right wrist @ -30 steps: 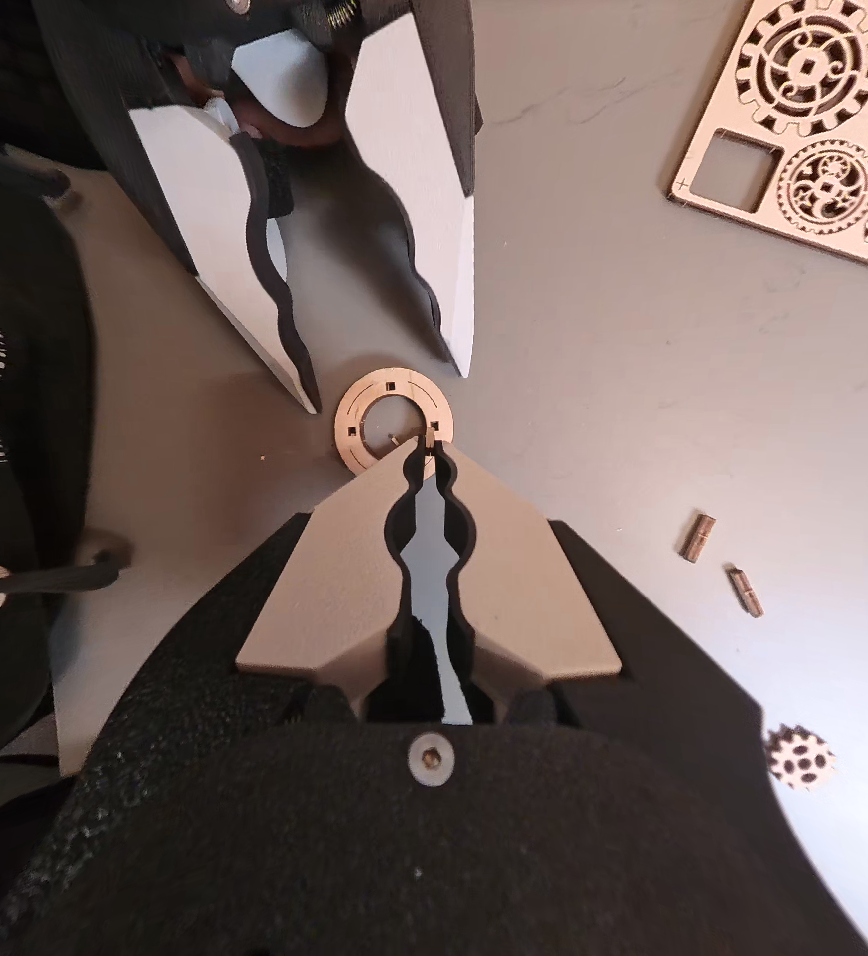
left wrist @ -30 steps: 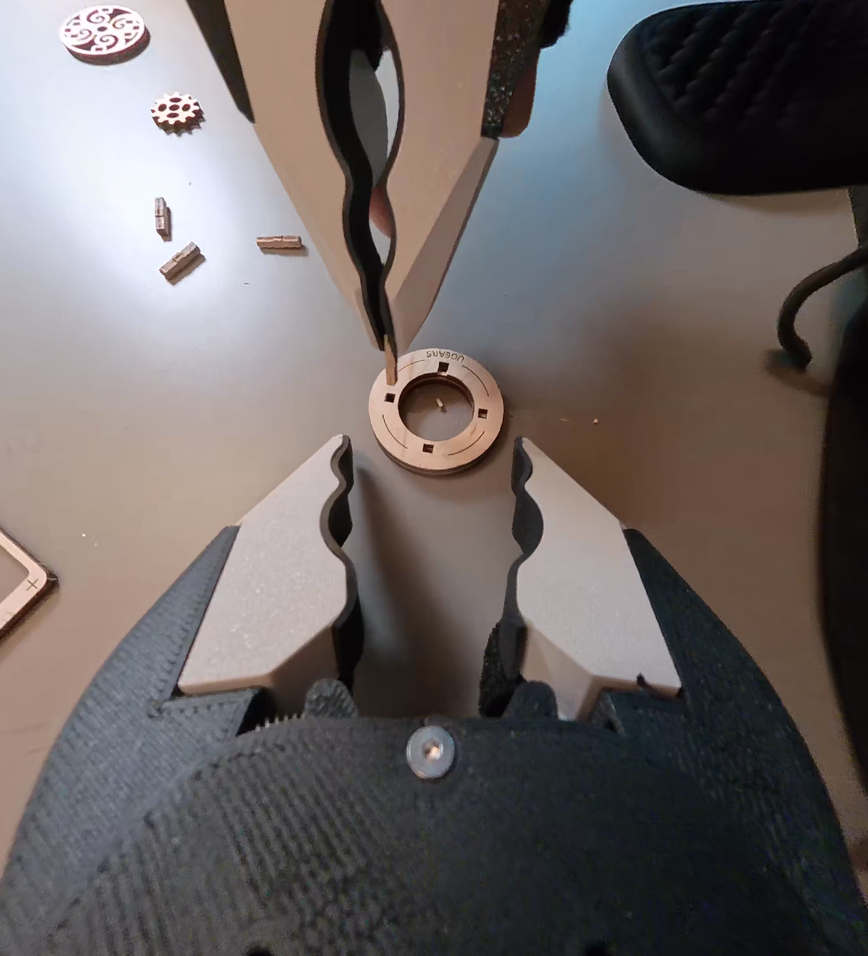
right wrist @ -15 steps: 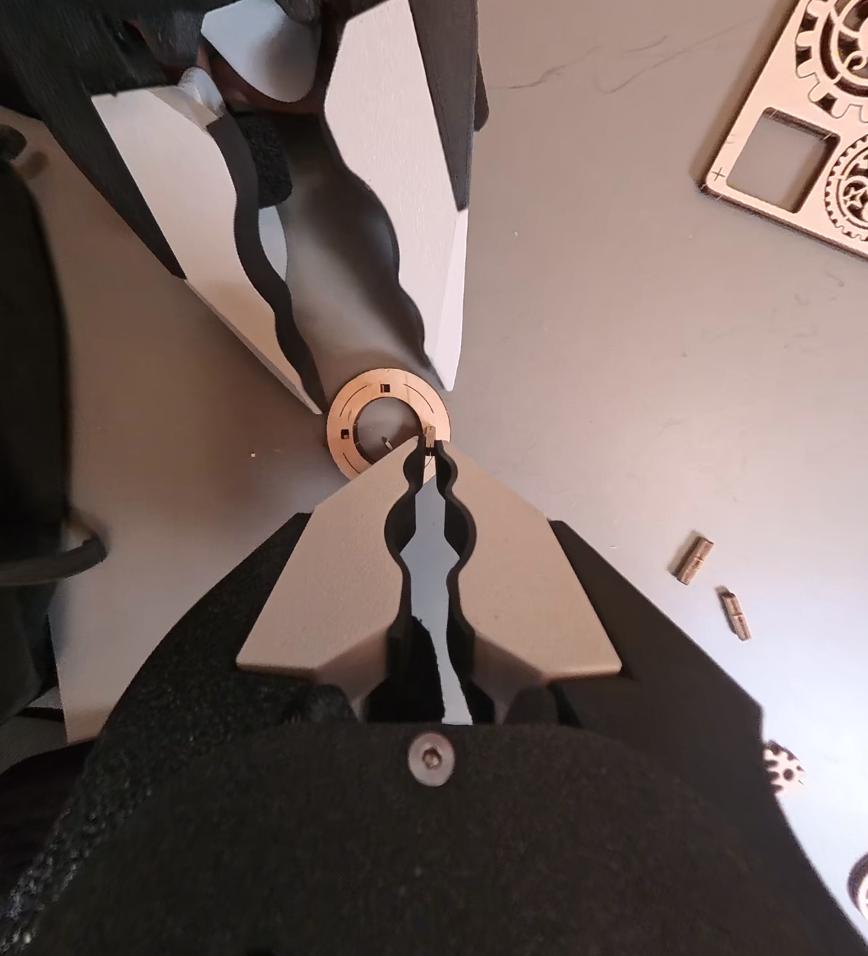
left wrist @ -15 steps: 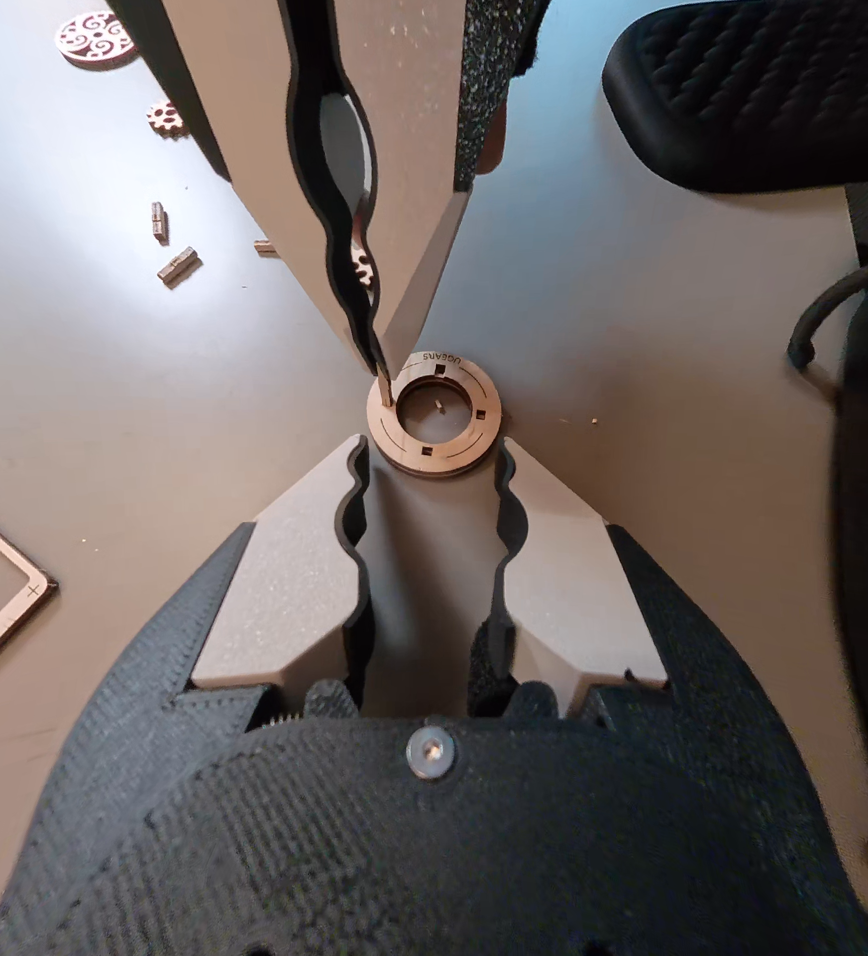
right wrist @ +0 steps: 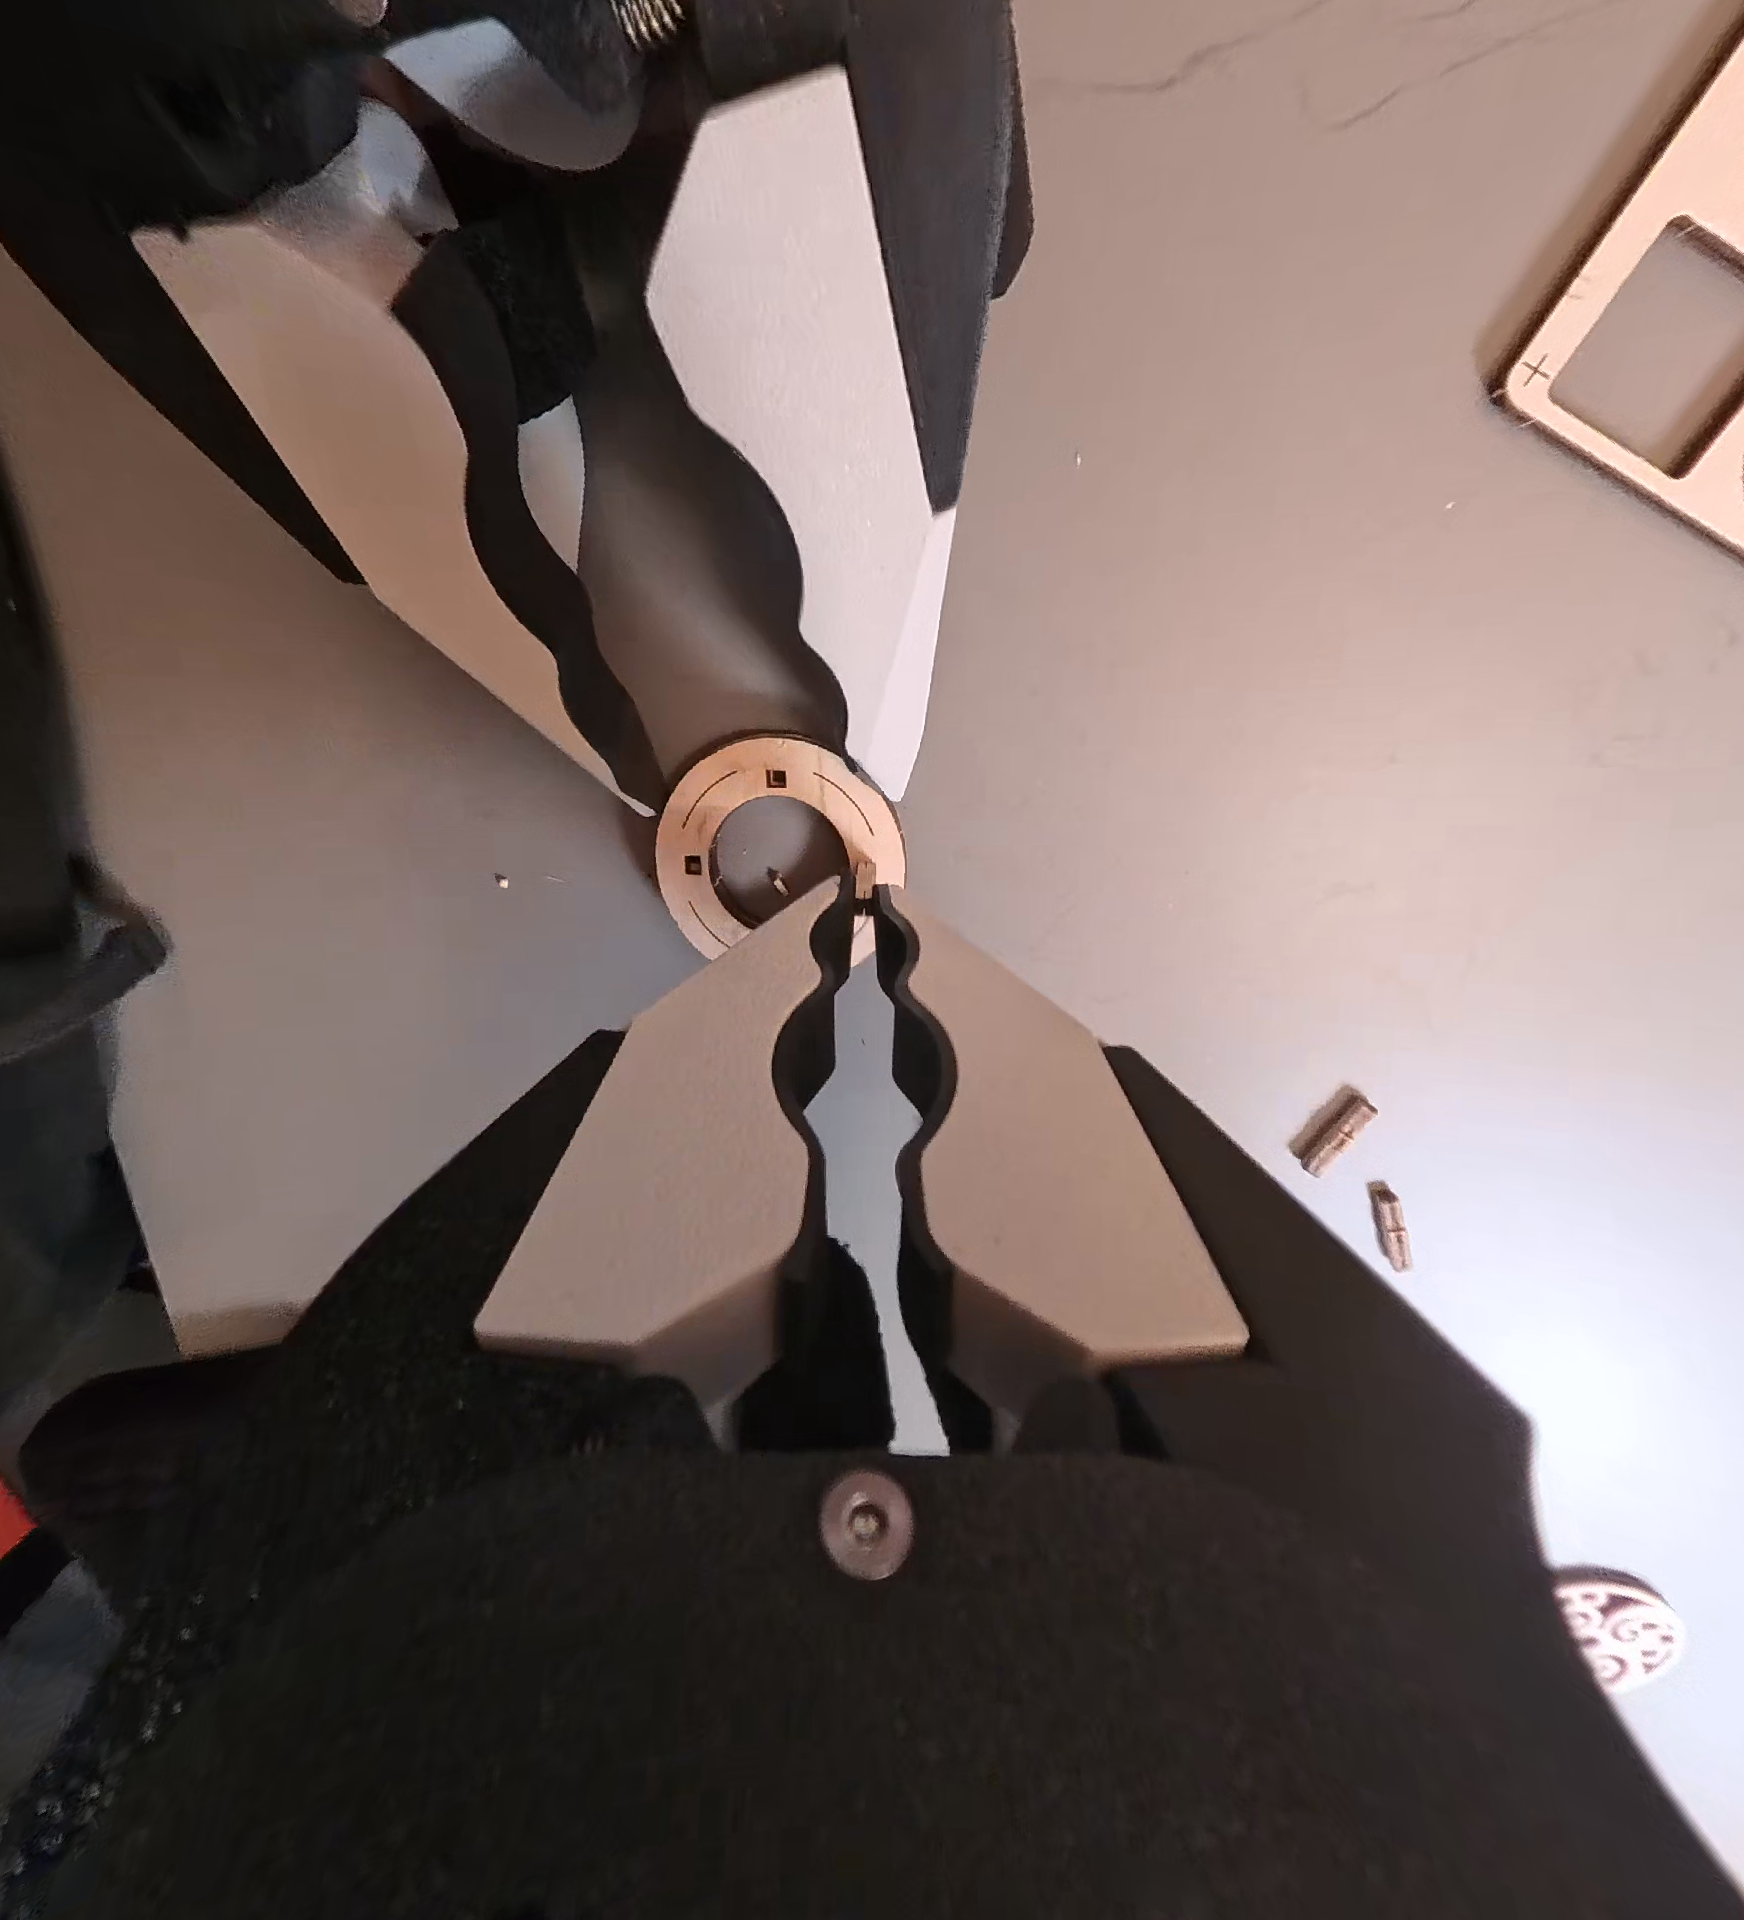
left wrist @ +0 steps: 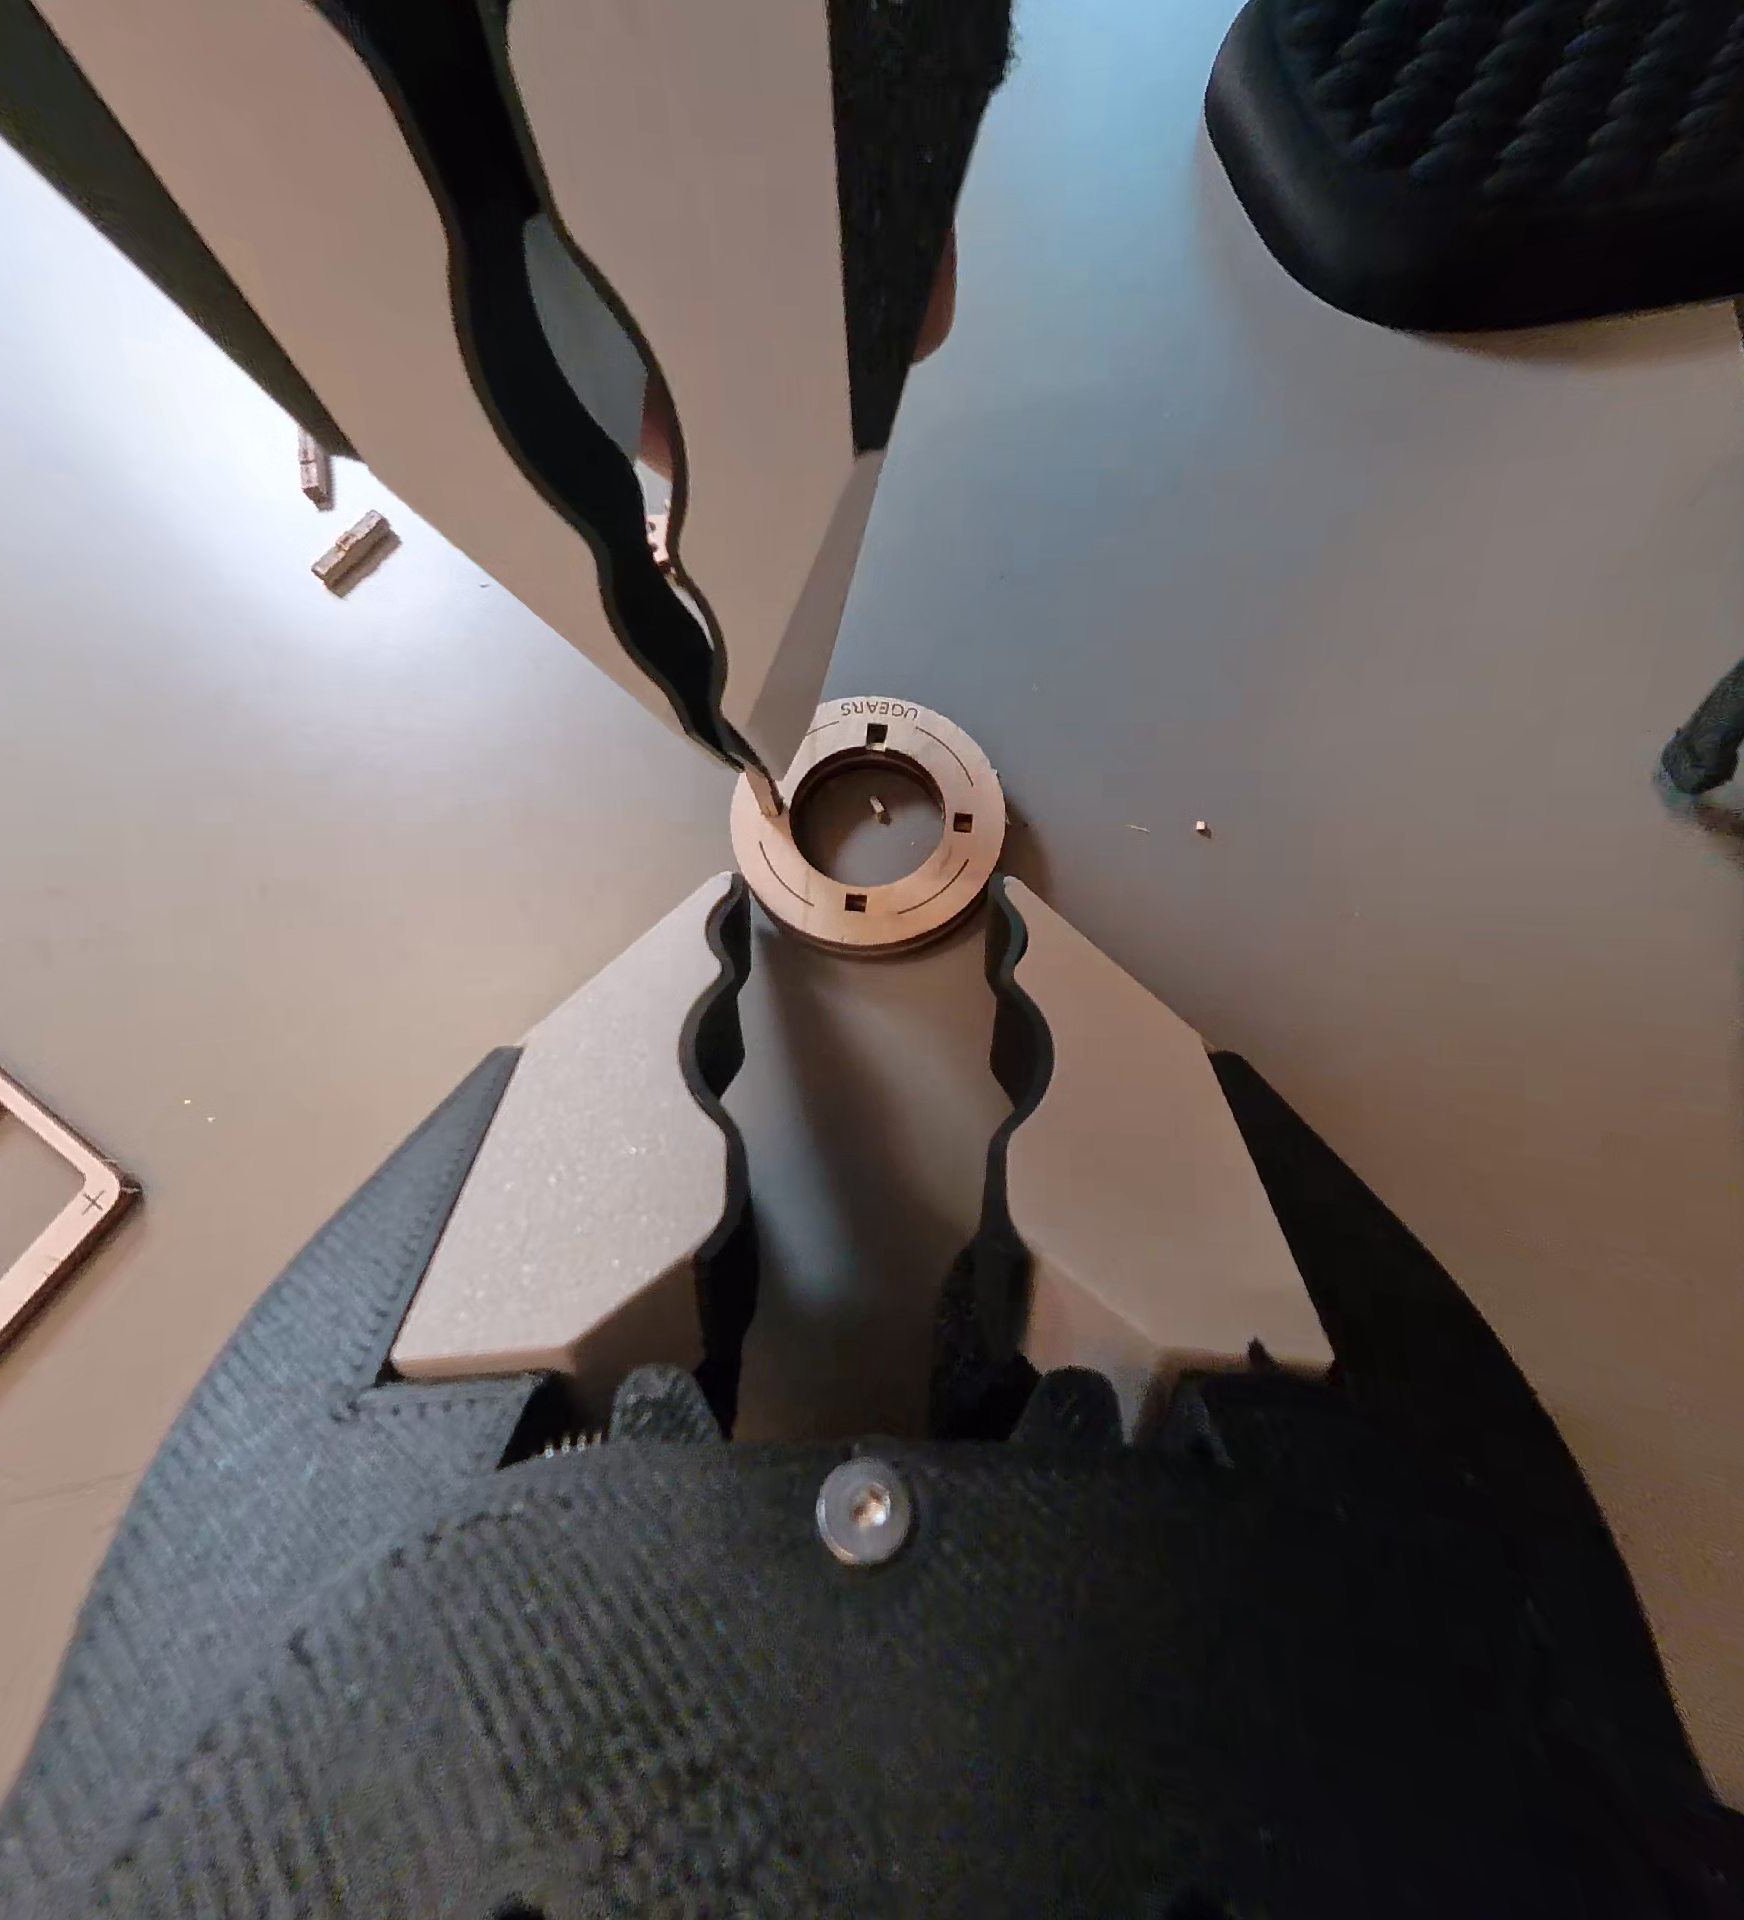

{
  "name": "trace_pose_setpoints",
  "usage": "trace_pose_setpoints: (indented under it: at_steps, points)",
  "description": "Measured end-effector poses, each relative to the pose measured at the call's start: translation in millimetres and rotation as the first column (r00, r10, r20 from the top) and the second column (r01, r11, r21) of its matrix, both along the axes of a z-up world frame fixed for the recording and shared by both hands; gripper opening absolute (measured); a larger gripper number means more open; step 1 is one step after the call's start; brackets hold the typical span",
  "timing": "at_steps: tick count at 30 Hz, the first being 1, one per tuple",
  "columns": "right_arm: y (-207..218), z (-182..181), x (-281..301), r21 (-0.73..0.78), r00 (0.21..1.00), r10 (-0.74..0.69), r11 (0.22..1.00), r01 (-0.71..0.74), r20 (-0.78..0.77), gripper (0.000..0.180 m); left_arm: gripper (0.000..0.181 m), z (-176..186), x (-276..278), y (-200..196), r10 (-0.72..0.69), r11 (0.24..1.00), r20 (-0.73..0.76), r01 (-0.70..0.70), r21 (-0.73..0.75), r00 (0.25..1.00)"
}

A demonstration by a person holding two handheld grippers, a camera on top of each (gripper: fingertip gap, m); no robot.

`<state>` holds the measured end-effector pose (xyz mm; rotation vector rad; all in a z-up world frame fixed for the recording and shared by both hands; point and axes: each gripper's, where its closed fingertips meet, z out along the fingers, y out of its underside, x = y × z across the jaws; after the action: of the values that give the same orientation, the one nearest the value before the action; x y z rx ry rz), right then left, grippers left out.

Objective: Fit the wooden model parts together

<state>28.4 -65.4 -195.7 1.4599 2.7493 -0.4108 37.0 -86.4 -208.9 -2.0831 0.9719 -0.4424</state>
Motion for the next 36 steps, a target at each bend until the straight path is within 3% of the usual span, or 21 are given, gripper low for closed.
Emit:
trace_pose_setpoints:
  at_steps: [36]
  points:
    - [-0.7, -1.7, -1.9, -0.007, 1.000, -0.002, 1.000, 0.002, 0.026, 0.000, 0.043, 0.1, -1.3, -1.4, -0.007, 1.000, 0.002, 0.007, -0.001, 1.000]
